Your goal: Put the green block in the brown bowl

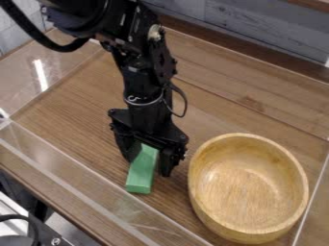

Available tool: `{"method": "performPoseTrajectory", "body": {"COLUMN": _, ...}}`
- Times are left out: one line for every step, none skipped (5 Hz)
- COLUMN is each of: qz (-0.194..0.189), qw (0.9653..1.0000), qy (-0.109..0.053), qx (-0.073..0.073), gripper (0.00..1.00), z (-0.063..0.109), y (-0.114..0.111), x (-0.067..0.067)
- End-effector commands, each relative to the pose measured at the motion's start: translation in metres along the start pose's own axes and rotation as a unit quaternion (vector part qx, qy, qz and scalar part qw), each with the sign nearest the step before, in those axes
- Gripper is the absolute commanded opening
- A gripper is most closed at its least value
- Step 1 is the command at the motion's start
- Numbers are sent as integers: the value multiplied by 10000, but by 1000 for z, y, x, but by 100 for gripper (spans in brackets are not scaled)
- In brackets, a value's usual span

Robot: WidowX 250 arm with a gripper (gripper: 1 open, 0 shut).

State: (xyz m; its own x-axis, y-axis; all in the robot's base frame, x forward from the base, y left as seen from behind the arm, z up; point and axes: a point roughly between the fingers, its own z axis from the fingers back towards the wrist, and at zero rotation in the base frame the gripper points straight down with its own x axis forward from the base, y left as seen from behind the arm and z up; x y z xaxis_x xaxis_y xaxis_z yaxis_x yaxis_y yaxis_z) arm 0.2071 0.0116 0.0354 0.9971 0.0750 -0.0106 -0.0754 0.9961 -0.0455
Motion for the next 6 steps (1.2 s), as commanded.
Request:
{"method": "performPoseTrajectory", "body": {"qz": 17, "qw": 9999, "qy": -140, "qx": -2, "gripper": 100, "z": 3, "y": 3, "x": 6}}
{"method": "performPoseTrajectory", "body": {"qz": 46, "qw": 9999, "qy": -134, "qx": -10, "gripper": 100, "z": 1, "y": 4, "x": 7}}
{"method": "performPoseTrajectory", "body": {"qz": 72, "qw": 9999, "qy": -131, "qx": -17, "gripper": 100, "z": -1, "y": 5, "x": 7}}
{"method": "performPoseTrajectory", "body": {"qz": 98, "qw": 9999, "qy": -129, "qx": -23, "gripper": 100, "z": -4, "y": 5, "x": 8}}
{"method": "performPoseTrajectory", "body": {"qz": 124, "qw": 9998, "qy": -126, "qx": -27, "gripper": 100, "z": -6, "y": 6, "x": 8}}
{"method": "performPoseTrajectory", "body": {"qz": 149, "qw": 9998, "qy": -124, "qx": -30, "gripper": 100, "z": -8, "y": 7, "x": 8}}
